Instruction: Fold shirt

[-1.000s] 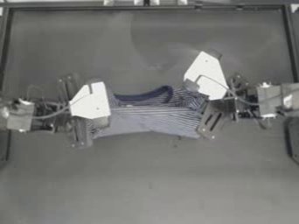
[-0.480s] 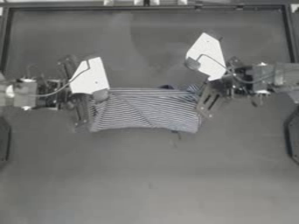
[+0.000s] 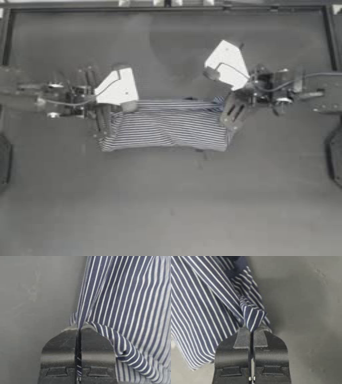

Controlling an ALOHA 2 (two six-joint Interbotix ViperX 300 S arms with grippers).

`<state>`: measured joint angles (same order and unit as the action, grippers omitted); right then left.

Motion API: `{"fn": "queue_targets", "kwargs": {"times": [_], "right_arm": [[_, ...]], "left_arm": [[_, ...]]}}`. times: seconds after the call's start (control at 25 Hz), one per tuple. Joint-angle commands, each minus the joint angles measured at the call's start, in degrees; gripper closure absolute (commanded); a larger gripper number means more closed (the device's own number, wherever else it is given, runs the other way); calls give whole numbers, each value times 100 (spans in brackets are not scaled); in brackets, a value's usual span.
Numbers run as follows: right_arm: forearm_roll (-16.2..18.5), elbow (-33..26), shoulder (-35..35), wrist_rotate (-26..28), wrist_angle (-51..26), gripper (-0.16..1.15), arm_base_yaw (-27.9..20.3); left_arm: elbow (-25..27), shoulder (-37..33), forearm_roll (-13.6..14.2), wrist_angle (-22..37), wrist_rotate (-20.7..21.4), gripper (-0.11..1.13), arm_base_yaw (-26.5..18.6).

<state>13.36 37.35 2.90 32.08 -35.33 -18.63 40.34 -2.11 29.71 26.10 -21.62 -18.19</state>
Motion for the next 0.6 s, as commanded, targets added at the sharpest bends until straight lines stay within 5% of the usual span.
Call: {"fn": "queue_targets", "kwargs": {"times": [0.04,0.28,0.6], "right_arm": [[44,0,26,-18,105,92,-97],[325,123,-18,9,413,82,-105],[246,141,-53,35,562,10,-220]], "left_arm": [[-141,79,-18,-9,35,72,-158],[-343,290,-141,-18,44,41,-176],[-510,185,-158,-53,35,19,-176]]}}
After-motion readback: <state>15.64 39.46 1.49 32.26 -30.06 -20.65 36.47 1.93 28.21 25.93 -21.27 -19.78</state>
